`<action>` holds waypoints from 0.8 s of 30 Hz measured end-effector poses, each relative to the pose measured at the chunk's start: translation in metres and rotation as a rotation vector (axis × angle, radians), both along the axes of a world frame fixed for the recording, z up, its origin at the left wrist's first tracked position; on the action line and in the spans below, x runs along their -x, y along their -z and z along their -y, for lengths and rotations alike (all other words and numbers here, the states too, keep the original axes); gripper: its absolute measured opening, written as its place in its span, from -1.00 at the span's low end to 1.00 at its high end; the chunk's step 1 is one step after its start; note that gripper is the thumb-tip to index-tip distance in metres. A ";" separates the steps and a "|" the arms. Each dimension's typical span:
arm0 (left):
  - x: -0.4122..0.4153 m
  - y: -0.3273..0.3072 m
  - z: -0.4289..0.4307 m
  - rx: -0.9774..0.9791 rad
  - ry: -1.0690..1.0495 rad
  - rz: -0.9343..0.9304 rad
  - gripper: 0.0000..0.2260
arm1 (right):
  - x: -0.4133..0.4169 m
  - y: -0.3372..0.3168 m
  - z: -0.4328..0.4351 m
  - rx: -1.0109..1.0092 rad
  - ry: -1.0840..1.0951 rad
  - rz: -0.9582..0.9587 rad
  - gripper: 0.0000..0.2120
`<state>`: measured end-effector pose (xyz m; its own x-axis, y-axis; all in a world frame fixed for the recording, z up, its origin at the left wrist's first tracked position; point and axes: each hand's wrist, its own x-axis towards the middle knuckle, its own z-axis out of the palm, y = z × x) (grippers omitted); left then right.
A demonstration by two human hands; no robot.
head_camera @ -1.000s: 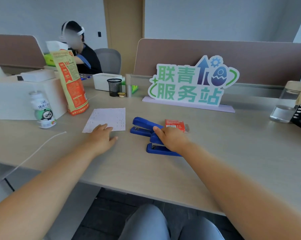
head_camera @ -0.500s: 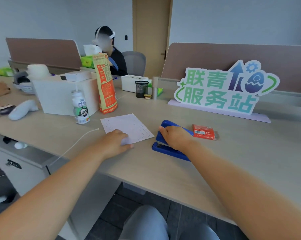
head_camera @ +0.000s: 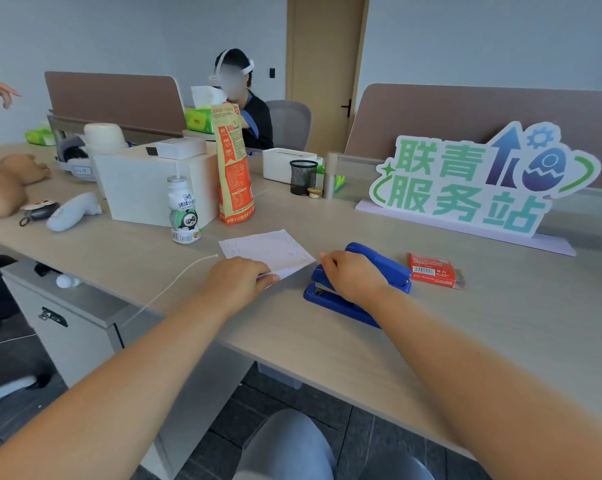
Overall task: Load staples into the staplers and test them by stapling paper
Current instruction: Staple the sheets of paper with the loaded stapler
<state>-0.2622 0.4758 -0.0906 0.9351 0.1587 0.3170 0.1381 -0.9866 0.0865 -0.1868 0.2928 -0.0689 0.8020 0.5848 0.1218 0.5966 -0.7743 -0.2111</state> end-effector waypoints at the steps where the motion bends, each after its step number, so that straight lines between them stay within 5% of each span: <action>1: 0.001 0.002 0.000 0.025 0.007 0.023 -0.66 | 0.001 0.000 0.000 -0.071 0.021 -0.003 -0.80; 4: 0.002 0.008 0.000 0.058 0.056 0.025 -0.67 | 0.004 0.001 -0.002 -0.241 0.094 0.011 -0.73; 13: 0.002 0.015 0.000 0.099 0.172 0.080 -0.69 | 0.008 -0.002 -0.003 -0.248 0.160 0.006 -0.62; 19: 0.006 0.013 0.000 0.161 0.280 -0.003 -0.24 | 0.007 -0.002 -0.003 -0.255 0.164 -0.029 -0.61; 24: 0.005 0.016 -0.001 0.195 0.334 0.048 -0.42 | 0.006 -0.003 -0.003 -0.256 0.165 -0.059 -0.61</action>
